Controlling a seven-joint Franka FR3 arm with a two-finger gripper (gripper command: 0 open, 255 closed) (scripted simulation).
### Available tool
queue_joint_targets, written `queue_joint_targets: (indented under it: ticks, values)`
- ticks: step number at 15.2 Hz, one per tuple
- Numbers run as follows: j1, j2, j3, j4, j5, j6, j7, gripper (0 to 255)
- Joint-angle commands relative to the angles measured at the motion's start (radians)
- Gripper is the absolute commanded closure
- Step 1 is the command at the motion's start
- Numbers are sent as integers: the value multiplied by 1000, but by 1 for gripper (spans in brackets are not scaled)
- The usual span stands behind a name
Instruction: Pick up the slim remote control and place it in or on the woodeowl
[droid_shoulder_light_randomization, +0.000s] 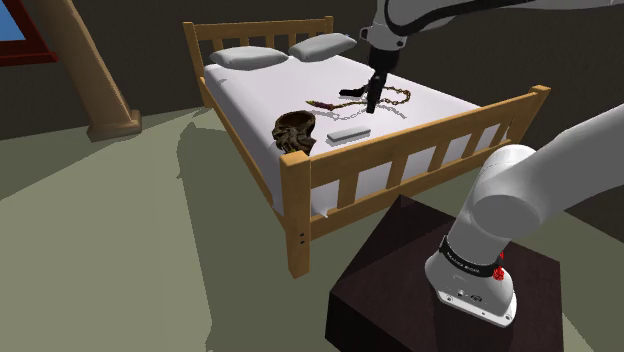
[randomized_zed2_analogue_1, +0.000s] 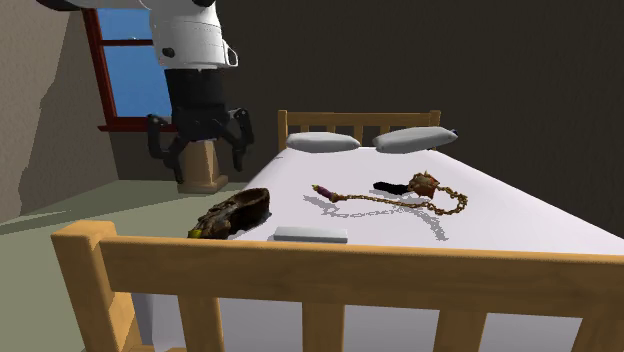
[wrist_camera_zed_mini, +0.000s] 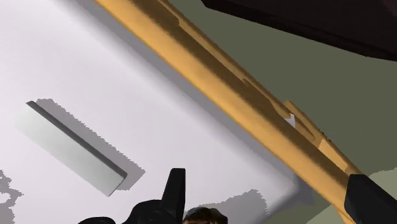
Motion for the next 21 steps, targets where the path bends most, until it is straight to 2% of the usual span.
queue_joint_targets:
  ticks: [1, 6, 10, 16, 21]
  values:
    - [4, 53, -55, 12, -13, 43, -92, 0]
    - [29, 211, -180, 65, -8, 143, -308, 0]
    - [56, 367, -273, 137, 44, 212, -497, 0]
    - [66, 646, -362, 294, 214, 277, -815, 0]
    - [-5, 891, -344, 471, 375, 277, -1060, 0]
